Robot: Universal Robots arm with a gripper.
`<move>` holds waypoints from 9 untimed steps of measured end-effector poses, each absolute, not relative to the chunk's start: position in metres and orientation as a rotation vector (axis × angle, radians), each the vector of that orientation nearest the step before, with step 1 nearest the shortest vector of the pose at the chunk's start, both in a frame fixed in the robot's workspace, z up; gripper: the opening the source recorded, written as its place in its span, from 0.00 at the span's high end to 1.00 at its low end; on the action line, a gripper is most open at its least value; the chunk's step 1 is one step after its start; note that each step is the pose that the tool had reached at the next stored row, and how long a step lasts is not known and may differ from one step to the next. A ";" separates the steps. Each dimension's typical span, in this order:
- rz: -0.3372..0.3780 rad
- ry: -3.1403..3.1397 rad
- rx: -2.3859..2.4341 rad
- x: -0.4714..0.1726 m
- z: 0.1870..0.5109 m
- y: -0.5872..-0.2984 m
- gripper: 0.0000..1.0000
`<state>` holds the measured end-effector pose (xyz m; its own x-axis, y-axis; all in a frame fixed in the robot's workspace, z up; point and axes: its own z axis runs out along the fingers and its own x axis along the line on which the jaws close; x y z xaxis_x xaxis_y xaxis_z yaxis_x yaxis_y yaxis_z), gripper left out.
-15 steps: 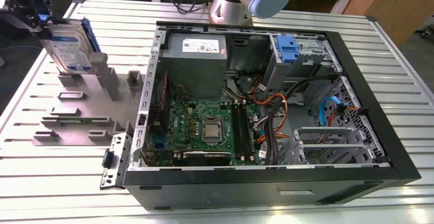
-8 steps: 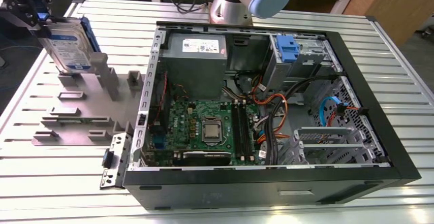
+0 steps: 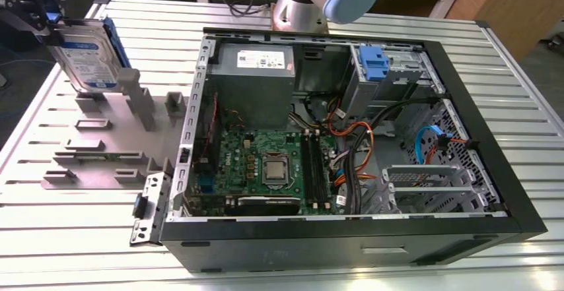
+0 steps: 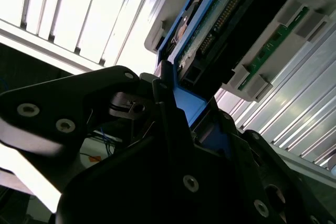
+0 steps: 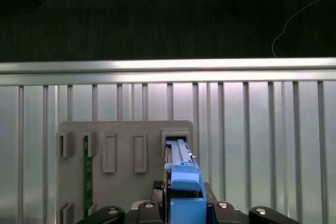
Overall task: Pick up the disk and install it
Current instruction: 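Pick up the disk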
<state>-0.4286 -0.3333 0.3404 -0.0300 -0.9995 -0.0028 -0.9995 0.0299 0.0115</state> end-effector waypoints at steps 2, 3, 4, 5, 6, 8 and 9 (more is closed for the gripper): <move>-0.016 -2.250 2.184 -0.429 0.342 -0.333 0.64; -0.016 -2.250 2.184 -0.429 0.343 -0.333 0.64; -0.016 -2.250 2.184 -0.429 0.343 -0.333 0.64; -0.016 -2.250 2.184 -0.429 0.344 -0.333 0.64; -0.016 -2.250 2.184 -0.429 0.345 -0.333 0.64; -0.016 -2.250 2.184 -0.429 0.346 -0.333 0.64; -0.016 -2.250 2.184 -0.429 0.347 -0.333 0.64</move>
